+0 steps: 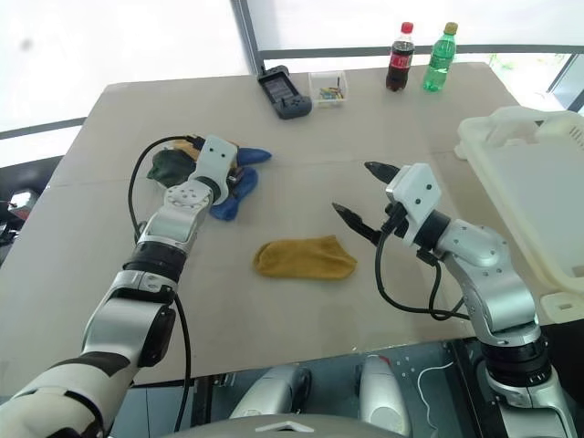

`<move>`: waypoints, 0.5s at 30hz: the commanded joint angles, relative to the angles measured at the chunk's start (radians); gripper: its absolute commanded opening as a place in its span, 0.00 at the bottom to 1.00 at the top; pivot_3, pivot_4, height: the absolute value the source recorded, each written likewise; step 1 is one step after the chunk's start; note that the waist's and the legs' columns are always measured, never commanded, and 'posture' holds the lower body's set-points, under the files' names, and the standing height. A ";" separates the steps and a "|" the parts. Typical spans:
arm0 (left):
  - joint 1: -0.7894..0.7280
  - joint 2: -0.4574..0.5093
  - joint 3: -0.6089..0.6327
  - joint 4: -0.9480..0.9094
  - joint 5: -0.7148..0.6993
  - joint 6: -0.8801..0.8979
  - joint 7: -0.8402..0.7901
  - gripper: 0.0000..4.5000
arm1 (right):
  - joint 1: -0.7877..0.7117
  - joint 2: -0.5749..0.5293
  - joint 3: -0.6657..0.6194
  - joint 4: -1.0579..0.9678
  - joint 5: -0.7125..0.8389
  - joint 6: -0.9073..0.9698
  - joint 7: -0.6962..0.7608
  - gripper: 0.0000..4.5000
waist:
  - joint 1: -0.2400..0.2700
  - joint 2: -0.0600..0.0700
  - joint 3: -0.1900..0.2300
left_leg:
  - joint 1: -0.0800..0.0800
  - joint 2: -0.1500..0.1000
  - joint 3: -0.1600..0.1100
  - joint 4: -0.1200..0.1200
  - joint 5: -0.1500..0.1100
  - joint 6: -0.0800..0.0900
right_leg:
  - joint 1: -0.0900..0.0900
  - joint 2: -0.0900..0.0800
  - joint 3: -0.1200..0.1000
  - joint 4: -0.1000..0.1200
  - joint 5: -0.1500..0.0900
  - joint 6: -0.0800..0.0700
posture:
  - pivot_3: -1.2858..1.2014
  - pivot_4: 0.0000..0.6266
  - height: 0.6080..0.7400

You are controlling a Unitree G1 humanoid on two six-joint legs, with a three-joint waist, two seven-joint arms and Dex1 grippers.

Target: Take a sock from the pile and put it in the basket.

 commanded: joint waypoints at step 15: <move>0.172 0.030 0.081 -0.414 -0.046 0.157 -0.080 0.00 | -0.005 -0.018 -0.026 0.000 0.025 -0.025 0.035 1.00 | 0.001 0.000 0.000 | -0.001 0.000 0.000 0.001 0.000 0.000 | -0.001 0.000 0.001 0.001 0.000 0.000 | 0.52 0.24 1.00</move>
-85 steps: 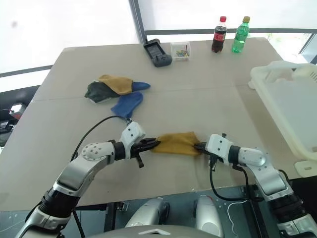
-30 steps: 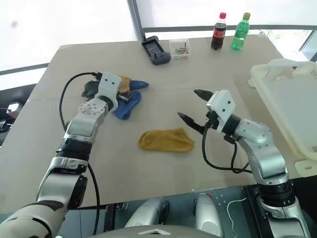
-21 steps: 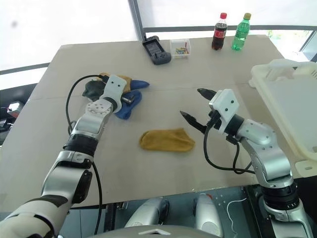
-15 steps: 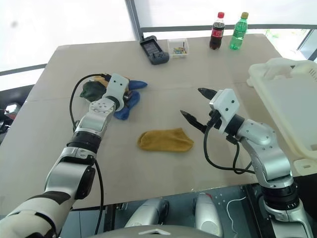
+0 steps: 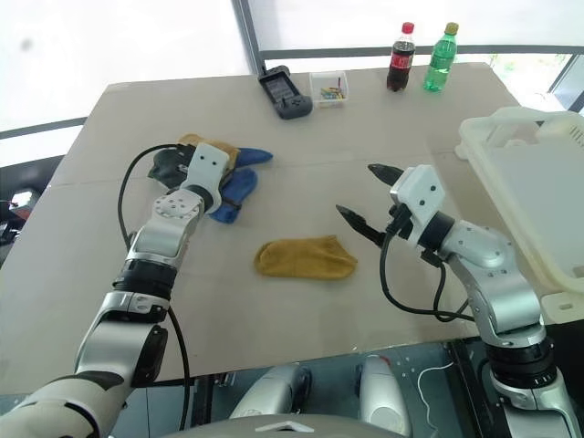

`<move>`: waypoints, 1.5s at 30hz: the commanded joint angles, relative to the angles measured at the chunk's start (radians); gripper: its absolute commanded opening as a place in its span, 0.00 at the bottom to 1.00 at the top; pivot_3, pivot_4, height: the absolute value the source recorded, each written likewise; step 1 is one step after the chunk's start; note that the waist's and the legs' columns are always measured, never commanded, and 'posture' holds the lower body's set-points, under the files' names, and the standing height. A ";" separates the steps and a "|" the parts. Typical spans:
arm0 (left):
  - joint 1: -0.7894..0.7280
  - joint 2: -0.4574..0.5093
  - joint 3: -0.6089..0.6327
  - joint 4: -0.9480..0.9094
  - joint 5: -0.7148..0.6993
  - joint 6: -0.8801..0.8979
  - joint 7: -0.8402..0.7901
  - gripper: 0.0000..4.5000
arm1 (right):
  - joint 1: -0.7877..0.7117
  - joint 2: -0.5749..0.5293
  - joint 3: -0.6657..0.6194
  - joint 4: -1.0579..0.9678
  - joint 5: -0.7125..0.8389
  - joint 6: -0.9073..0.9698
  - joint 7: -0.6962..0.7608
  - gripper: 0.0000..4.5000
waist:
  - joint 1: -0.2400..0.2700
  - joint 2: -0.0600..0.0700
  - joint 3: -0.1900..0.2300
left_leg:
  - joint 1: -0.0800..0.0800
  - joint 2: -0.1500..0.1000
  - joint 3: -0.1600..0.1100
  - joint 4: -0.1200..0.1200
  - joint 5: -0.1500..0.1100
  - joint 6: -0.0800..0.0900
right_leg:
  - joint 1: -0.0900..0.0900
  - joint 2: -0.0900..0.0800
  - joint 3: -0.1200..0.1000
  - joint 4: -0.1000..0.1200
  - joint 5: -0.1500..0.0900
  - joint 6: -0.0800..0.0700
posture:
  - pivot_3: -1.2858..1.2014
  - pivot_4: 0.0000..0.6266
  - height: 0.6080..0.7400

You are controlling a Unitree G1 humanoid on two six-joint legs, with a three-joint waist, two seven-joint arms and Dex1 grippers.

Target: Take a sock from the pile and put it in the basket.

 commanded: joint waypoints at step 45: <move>0.070 -0.241 -0.044 -0.559 -0.500 0.594 -0.250 0.53 | 0.087 -0.030 0.000 -0.067 0.005 0.013 -0.006 1.00 | 0.011 -0.001 -0.001 | -0.008 -0.001 0.002 0.012 0.000 0.000 | -0.006 0.000 0.002 0.008 0.001 0.001 | 0.52 0.24 1.00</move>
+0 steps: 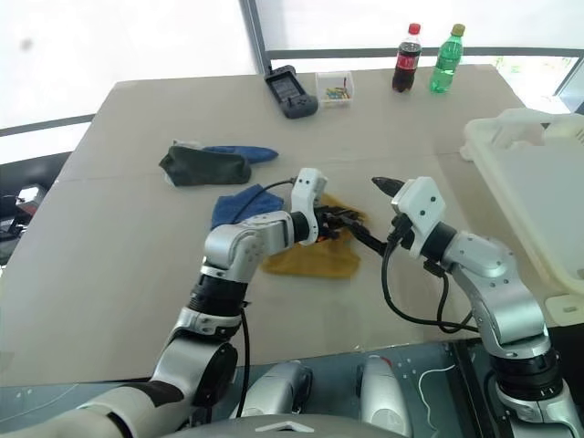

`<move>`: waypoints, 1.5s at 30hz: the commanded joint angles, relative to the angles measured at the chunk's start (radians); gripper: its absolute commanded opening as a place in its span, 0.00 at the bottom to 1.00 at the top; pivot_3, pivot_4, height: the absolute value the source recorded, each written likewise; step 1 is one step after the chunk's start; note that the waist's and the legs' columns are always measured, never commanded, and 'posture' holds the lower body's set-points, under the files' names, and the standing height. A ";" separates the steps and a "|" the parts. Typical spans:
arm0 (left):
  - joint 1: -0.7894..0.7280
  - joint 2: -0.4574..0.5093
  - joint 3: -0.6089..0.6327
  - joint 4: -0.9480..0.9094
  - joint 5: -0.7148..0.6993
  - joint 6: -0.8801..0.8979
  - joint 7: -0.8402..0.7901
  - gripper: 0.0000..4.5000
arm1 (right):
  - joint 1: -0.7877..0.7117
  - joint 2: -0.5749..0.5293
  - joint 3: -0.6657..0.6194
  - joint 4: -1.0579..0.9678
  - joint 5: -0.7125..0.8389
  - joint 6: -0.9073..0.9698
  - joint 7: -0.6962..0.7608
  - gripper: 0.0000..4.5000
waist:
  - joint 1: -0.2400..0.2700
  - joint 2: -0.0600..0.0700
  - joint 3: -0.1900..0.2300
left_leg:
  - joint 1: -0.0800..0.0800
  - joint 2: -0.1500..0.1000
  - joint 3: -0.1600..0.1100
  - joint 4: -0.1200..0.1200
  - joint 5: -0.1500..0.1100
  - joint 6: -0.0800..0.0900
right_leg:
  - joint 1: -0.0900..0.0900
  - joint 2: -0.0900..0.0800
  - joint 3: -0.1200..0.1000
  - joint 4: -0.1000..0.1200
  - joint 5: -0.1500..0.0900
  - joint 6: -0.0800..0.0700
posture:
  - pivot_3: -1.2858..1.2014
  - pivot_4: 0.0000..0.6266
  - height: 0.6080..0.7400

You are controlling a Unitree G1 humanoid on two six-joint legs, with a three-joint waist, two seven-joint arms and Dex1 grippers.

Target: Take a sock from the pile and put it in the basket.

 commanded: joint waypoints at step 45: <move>-0.159 0.117 -0.124 0.385 0.292 -0.380 0.017 0.53 | -0.224 0.134 0.161 0.398 -0.184 0.314 -0.150 0.71 | -0.018 0.000 -0.002 | -0.002 -0.002 -0.001 0.000 0.000 0.000 | 0.000 -0.002 -0.001 -0.003 0.001 0.001 | 0.52 0.24 1.00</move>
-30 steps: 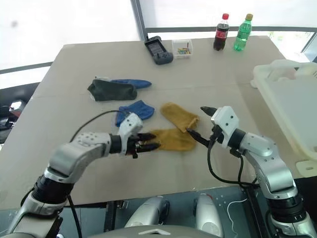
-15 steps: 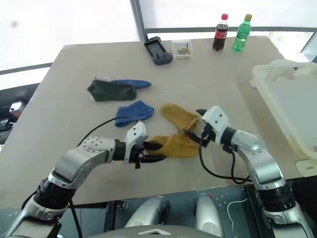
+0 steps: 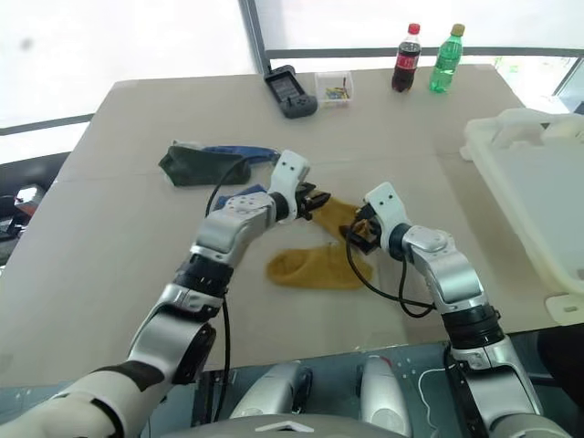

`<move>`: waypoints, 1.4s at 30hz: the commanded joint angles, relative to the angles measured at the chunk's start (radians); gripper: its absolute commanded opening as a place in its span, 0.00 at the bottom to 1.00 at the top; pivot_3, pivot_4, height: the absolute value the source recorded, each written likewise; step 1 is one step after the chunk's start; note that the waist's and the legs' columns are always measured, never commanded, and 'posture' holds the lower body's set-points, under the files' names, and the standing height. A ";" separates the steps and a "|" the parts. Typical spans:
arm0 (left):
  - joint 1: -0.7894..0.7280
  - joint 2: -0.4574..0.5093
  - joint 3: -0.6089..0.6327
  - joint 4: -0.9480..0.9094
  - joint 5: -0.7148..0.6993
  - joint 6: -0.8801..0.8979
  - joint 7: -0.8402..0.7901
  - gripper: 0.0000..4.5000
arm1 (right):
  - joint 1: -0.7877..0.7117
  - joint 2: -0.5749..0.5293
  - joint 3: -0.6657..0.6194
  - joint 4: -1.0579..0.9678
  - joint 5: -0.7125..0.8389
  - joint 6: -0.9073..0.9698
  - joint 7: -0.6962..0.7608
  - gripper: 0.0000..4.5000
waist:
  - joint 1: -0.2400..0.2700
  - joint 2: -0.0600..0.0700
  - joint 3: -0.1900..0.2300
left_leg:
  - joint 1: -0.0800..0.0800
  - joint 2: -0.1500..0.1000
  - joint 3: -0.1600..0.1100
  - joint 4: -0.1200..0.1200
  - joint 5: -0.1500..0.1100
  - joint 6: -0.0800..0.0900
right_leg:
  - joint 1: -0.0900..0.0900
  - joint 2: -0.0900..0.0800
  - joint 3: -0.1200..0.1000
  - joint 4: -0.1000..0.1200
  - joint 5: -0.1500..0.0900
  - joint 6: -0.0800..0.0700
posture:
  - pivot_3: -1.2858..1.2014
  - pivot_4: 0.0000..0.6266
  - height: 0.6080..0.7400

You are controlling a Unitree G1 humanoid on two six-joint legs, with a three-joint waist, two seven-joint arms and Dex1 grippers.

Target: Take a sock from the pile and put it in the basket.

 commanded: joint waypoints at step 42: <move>0.547 0.349 0.180 -0.928 -0.369 0.412 -0.133 0.17 | 0.202 -0.255 0.095 -0.380 0.089 0.039 0.137 0.33 | 0.020 0.000 -0.003 | 0.003 0.001 0.000 0.000 0.000 0.000 | 0.003 0.002 0.001 0.000 0.000 0.000 | 0.52 0.24 1.00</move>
